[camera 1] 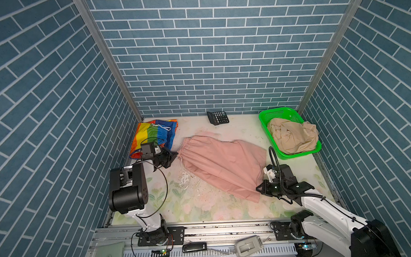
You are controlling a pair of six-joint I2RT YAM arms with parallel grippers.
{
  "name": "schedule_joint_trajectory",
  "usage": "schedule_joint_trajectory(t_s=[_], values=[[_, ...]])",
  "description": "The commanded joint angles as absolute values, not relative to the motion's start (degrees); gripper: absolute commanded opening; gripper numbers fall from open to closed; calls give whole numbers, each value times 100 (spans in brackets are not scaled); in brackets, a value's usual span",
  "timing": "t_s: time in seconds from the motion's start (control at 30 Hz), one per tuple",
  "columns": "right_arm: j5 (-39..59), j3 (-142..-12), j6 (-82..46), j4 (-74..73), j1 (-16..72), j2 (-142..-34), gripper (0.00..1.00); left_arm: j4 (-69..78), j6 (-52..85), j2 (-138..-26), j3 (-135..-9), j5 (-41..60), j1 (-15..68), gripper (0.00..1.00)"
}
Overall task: Fold and stack the shorts
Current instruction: 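Hold the waistband with left gripper while right gripper drags the hem toward the robot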
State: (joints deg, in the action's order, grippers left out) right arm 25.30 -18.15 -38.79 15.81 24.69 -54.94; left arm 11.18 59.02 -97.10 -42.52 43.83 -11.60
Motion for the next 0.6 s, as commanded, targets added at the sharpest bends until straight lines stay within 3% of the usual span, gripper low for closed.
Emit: schedule_joint_trajectory(t_s=[0.0, 0.27, 0.43, 0.5, 0.57], values=[[2448, -1709, -4058, 1461, 2487, -5658, 7, 1468, 5766, -9838, -4121, 4298, -1261, 0], [2325, -2082, -4028, 973, 2452, -6989, 30, 1357, 5664, -9654, -4023, 4288, -1262, 0], [2006, -2812, -3607, 1839, 2346, -6702, 60, 1265, 5568, -9613, -3842, 4298, -1263, 0], [2038, -3102, -3422, 2102, 1943, -6570, 78, 1300, 5579, -9636, -3837, 4289, -1266, 0], [2126, -3322, -3219, 2258, 1461, -6679, 89, 1431, 5662, -9672, -3808, 4297, -1265, 0]])
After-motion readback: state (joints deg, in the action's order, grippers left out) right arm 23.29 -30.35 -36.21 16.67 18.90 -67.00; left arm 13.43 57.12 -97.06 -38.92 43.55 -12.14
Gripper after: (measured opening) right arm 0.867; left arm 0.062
